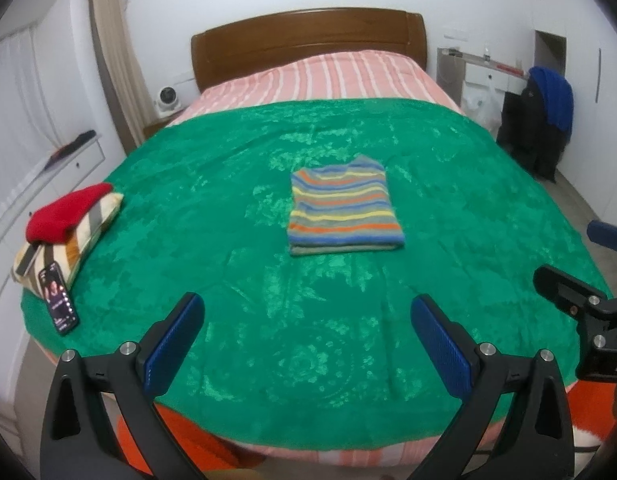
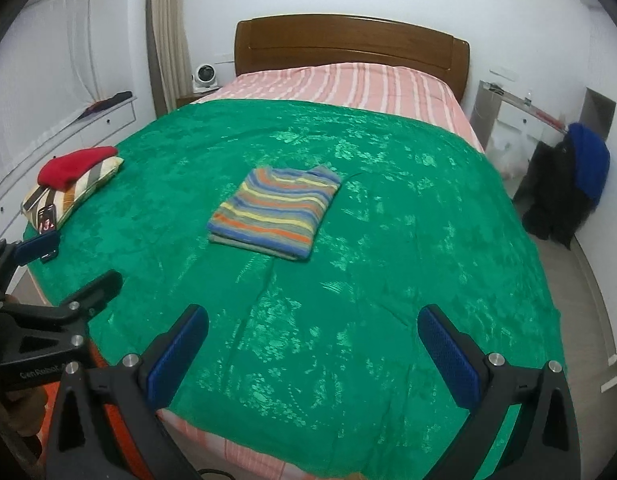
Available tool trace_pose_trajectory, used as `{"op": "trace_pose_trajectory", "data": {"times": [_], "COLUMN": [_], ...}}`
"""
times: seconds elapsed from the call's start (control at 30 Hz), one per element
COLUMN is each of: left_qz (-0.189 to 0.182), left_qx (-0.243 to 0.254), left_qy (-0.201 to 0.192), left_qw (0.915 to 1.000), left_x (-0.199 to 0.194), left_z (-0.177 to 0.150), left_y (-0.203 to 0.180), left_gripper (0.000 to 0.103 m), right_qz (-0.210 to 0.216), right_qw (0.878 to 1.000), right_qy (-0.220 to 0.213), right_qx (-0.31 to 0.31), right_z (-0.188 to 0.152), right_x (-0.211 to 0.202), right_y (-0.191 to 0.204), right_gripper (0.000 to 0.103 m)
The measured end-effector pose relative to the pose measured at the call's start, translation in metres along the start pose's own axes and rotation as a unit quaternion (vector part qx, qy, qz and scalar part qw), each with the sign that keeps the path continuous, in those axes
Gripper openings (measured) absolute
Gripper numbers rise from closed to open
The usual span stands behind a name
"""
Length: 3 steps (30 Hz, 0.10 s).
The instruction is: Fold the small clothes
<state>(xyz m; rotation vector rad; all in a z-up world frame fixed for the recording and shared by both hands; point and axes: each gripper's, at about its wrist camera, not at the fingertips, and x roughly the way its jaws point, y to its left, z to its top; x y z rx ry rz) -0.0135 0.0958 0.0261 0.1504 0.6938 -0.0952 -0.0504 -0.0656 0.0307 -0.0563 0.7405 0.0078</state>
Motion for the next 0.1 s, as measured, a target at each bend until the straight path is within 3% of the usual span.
{"op": "trace_pose_trajectory", "data": {"times": [0.1], "left_qz": [0.008], "left_qx": [0.001], "left_qy": [-0.005], "left_qw": [1.0], "left_x": [-0.0005], "left_z": [0.0006], "left_y": [-0.0022], "left_gripper": [0.103], "right_qz": [-0.003], "right_qw": [1.0], "right_qy": [-0.003], "right_qx": [0.005], "right_z": [0.0003], "right_x": [-0.0002], "right_y": [-0.0031], "right_gripper": [0.103]}}
